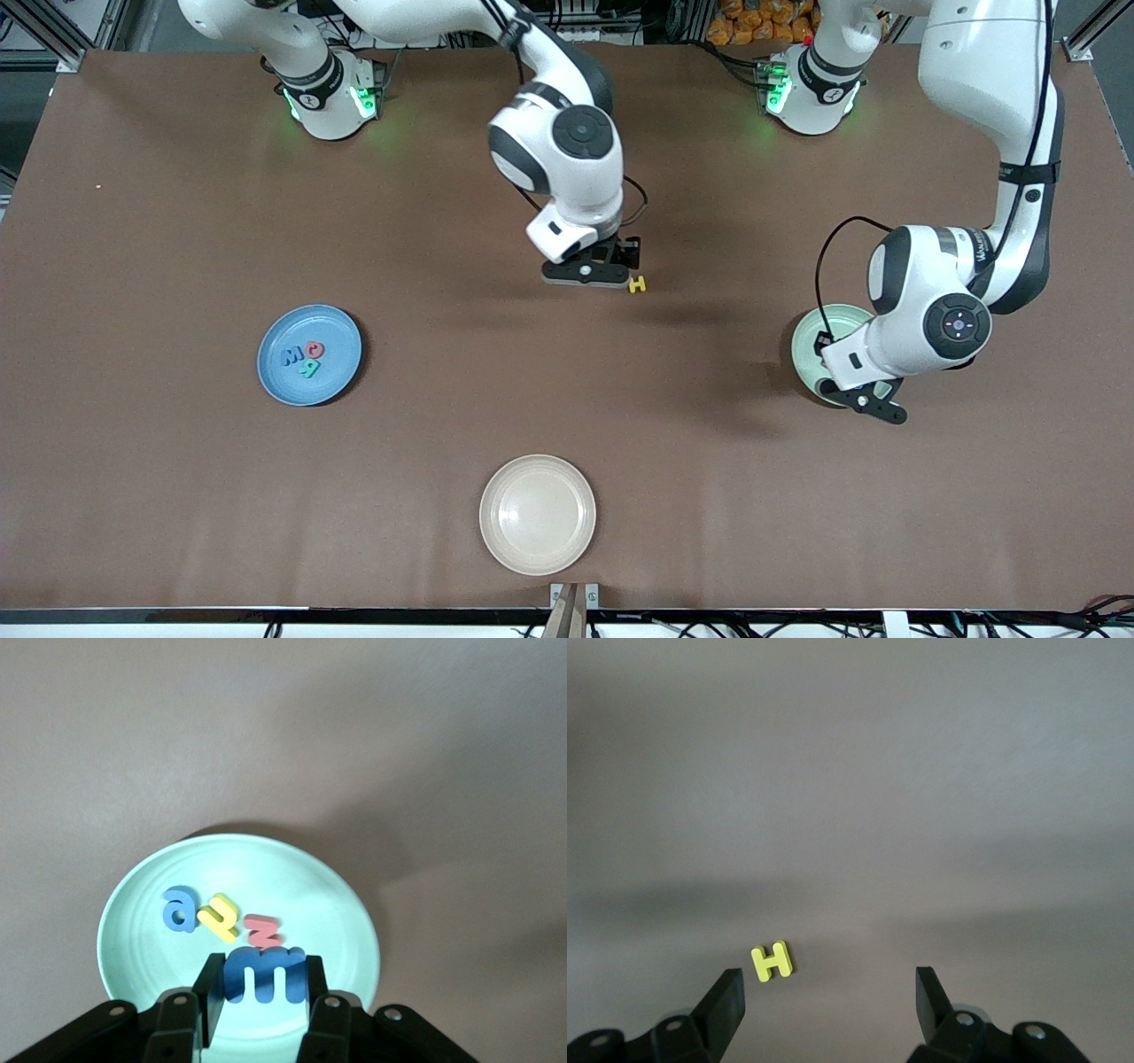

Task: Sort uppercase to blue plate, lowercase to green plate
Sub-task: 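Carry the m to the green plate while the right gripper reaches the H, then release the m on the green plate while the right gripper lowers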

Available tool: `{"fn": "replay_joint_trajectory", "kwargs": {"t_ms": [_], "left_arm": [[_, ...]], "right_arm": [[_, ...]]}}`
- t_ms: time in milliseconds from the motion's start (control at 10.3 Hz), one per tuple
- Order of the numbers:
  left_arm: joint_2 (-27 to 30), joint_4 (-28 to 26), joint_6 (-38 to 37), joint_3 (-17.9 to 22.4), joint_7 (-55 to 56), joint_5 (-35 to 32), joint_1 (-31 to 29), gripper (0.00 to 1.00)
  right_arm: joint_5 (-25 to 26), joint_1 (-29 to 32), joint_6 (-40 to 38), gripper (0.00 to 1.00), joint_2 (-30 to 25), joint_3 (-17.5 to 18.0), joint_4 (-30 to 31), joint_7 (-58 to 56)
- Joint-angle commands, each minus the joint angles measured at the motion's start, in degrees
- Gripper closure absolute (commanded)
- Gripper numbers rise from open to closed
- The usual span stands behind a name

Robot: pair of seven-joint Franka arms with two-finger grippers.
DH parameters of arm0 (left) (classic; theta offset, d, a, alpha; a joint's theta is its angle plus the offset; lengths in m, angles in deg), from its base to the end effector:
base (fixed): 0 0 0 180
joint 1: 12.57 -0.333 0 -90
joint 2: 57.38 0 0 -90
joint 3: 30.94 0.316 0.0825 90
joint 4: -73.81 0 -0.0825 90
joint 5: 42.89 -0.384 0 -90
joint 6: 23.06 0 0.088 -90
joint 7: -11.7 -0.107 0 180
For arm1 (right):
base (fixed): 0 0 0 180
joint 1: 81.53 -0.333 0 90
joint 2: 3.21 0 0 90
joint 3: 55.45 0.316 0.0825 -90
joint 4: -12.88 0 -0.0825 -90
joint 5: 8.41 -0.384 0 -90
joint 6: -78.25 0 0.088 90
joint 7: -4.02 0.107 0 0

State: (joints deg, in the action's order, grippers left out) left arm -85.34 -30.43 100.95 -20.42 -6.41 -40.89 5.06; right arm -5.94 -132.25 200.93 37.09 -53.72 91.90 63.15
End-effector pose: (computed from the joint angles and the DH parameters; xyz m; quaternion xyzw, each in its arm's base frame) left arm 0.6273 -0.0870 0.2627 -0.9739 0.2147 0.0696 0.0231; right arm 0.4541 0.5800 0.3030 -0.9982 0.0510 -0.0239 0.0194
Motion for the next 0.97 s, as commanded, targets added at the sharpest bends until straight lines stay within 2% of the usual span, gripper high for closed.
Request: {"fn": "replay_joint_trajectory", "kwargs": {"t_ms": [0,193,387,580,870], "left_arm": [[2.0,-4.8,4.7,-0.9,-1.6,-1.2,-1.5,1.0],[2.0,-4.8,4.8,-0.9,-1.8,-1.2,-2.7,0.68],[2.5,-4.7,4.6,-1.1,-1.7,-1.2,-3.3,0.49],[3.3,-4.1,4.2,-1.1,-1.8,-1.1,-3.9,0.38],[4.9,-2.7,2.9,-1.1,-1.8,-0.8,-4.5,0.35]], "right_arm": [[4.1,-3.1,-0.7,0.14,8.5,-0.8,-7.9,1.8],[4.7,-4.1,0.9,0.15,13.8,-1.5,-12.4,1.5],[4.8,-4.6,2.9,0.16,16.0,-1.6,-14.0,1.5],[4.8,-5.6,3.0,0.16,16.2,-1.6,-13.9,1.7],[4.7,-6.8,3.7,0.18,17.3,-1.4,-13.8,1.8]]}}
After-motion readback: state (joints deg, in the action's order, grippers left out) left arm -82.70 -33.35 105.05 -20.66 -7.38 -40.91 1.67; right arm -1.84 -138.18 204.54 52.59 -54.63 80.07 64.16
